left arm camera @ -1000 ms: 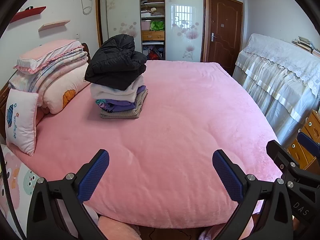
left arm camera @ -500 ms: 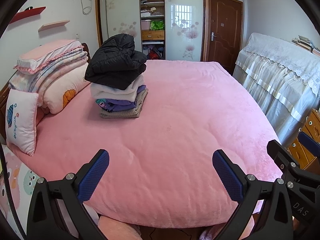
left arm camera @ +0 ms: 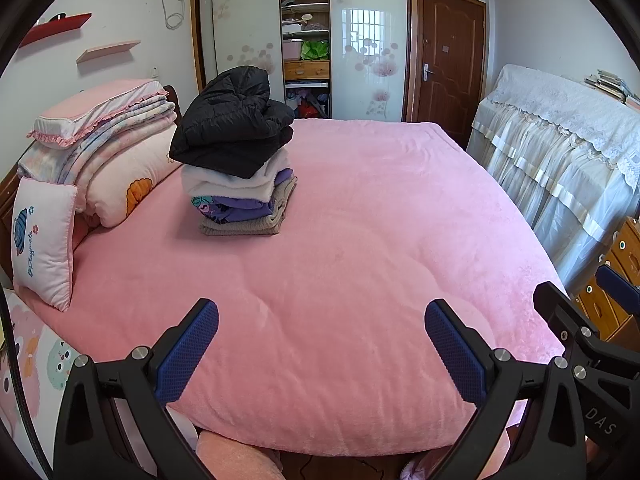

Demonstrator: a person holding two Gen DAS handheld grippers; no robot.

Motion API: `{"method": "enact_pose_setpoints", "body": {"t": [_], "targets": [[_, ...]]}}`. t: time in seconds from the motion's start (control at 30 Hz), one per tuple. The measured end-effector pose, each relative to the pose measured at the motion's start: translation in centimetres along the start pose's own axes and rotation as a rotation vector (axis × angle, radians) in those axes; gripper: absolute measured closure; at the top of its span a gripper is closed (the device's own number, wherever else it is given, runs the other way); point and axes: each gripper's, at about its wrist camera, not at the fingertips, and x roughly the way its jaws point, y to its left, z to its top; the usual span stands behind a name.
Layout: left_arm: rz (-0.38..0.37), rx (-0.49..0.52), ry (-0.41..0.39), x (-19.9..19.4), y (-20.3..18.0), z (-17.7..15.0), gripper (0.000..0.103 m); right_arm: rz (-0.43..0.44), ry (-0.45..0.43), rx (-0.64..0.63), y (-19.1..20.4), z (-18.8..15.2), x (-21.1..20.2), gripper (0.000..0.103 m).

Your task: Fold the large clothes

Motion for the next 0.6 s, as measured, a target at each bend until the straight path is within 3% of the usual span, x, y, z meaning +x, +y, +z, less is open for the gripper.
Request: {"method": "enact_pose_setpoints", "body": {"t": [0.6], "targets": [[-0.012,-0.008,0.038,1.5,0.2,-0.5,0.0,0.002,0.014,-0.001,-0.3,-0.3,0.3,0.01]]}}
